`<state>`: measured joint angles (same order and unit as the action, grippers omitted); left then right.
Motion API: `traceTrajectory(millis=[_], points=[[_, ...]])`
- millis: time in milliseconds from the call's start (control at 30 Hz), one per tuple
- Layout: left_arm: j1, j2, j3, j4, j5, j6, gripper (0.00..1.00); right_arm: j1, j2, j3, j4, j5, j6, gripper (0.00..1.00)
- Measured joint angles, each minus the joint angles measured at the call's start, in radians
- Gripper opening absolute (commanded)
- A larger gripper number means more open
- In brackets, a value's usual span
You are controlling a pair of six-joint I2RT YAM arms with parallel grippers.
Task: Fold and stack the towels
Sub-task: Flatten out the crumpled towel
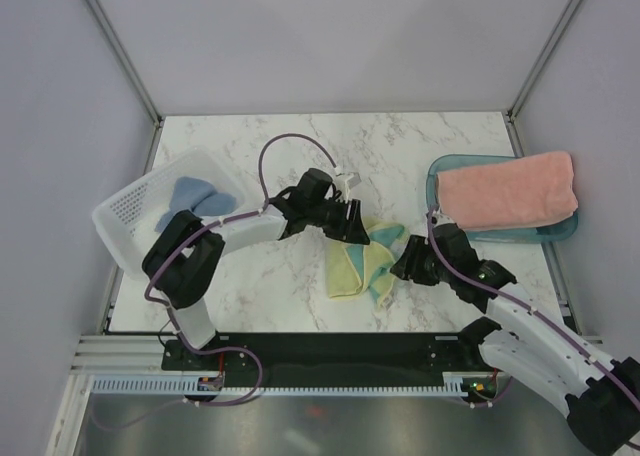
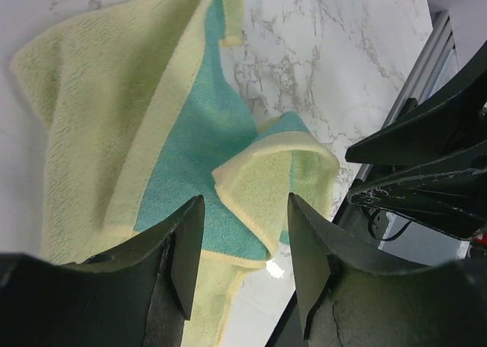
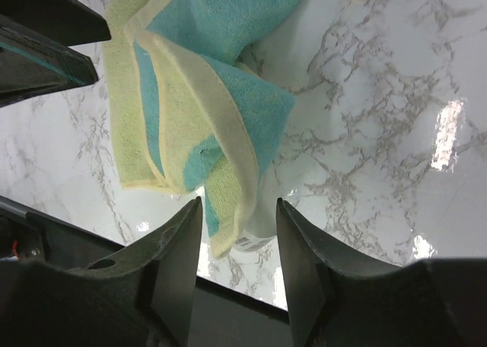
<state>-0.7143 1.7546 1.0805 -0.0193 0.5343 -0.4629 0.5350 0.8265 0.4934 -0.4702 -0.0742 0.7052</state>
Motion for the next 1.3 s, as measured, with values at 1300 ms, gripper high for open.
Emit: traceTrajectory(millis=[1300], points=[[-0.027,0.142,0.071,0.084,0.106,0.046,0.50,0.412,0.077,-0.192,0.222,0.198,0.317,0.41]])
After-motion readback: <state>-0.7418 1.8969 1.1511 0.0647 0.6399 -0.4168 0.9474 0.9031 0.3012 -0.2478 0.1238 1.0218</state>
